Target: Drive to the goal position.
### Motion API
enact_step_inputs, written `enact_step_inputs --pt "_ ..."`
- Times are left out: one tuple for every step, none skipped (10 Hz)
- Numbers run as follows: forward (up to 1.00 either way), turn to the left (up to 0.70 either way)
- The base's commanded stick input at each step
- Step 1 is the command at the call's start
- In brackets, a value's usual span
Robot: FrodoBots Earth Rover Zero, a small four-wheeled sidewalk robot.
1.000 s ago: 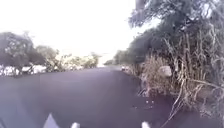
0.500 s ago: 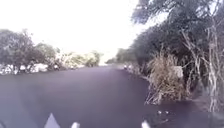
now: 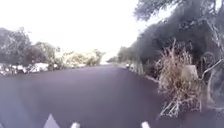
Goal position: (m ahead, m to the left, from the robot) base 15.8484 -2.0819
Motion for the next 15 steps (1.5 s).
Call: enact_step_inputs --pt "0.85 0.00" --pt "0.85 0.00" --pt "0.85 0.00" --pt "0.85 0.00" --pt "0.85 0.00" --pt "0.85 0.00" --pt "0.85 0.00" --pt "0.85 0.00" --pt "0.85 0.00" --pt "0.85 0.00" --pt "0.85 0.00" --pt "0.85 0.00" --pt "0.85 0.00" --pt "0.85 0.00" --pt "0.85 -0.01"
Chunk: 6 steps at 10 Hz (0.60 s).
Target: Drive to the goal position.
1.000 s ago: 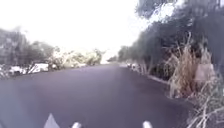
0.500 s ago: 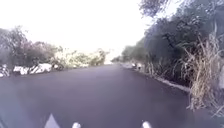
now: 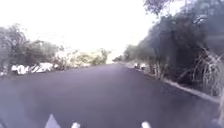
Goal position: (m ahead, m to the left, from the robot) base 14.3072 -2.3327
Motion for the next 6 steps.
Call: enact_step_inputs --pt "0.85 -0.13" --pt "0.85 -0.24" --pt "0.85 -0.16" --pt "0.85 -0.10" --pt "0.85 -0.03" --pt "0.85 0.00"
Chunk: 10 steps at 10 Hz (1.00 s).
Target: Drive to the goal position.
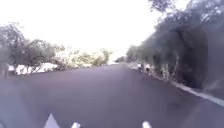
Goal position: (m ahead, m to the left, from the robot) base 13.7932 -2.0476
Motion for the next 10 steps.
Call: enact_step_inputs --pt "0.85 0.00" --pt "0.85 0.00" --pt "0.85 -0.34" --pt "0.85 -0.34" --pt "0.85 -0.34" --pt "0.85 -0.25" --pt "0.85 -0.14" --pt "0.85 -0.03" --pt "0.85 -0.09" --pt "0.85 -0.21"
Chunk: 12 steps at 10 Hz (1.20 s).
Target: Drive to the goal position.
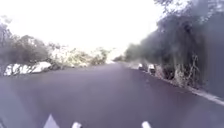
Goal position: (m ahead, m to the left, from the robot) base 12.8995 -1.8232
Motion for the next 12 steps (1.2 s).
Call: enact_step_inputs --pt "0.85 -0.34" --pt "0.85 0.00" --pt "0.85 0.00" --pt "0.85 -0.01" --pt "0.85 -0.05" --pt "0.85 -0.09" --pt "0.85 -0.34" --pt "0.85 -0.34" --pt "0.85 -0.34" --pt "0.85 0.00" --pt "0.85 0.00" --pt "0.85 0.00"
